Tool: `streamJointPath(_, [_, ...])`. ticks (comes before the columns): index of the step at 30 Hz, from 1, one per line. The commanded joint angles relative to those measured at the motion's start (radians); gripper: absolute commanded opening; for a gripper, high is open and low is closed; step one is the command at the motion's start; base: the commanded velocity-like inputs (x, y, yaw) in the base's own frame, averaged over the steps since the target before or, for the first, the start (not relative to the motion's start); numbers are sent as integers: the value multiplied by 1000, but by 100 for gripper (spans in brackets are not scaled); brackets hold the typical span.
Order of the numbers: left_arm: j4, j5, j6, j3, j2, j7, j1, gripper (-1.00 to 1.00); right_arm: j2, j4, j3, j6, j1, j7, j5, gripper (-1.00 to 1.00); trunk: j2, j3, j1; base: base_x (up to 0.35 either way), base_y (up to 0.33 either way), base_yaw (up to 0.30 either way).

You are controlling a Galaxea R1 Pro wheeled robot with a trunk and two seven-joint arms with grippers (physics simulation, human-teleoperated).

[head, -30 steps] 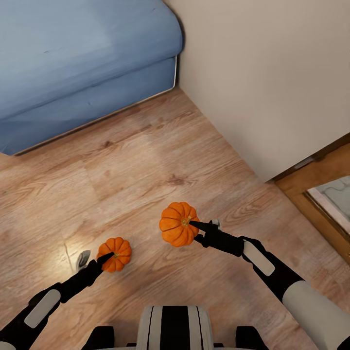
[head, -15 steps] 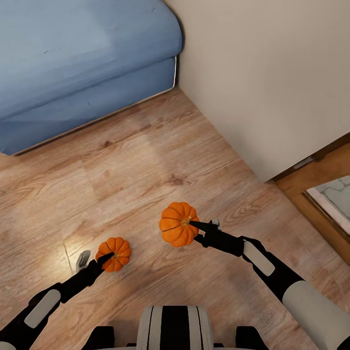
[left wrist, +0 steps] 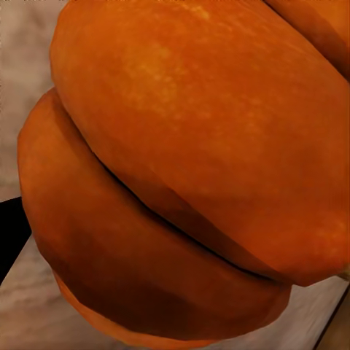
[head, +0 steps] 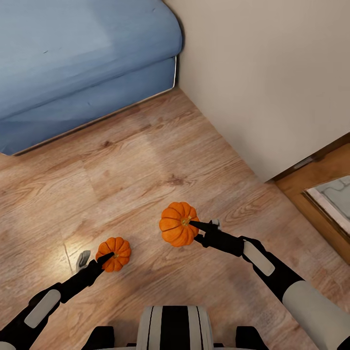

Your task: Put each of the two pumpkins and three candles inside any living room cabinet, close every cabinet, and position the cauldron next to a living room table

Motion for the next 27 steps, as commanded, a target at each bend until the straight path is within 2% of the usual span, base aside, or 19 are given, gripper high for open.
streamJointPath(1, [3, -9, -2, -5, 1, 33, 0, -100, -1, 0, 4, 6, -1, -2, -9, -100, 0, -1, 0, 0, 0, 0])
streamJointPath(27, [2, -8, -2, -5, 2, 30, 0, -100, -1, 0, 4, 6, -1, -4, -9, -100, 0, 3, 0, 0, 0, 0])
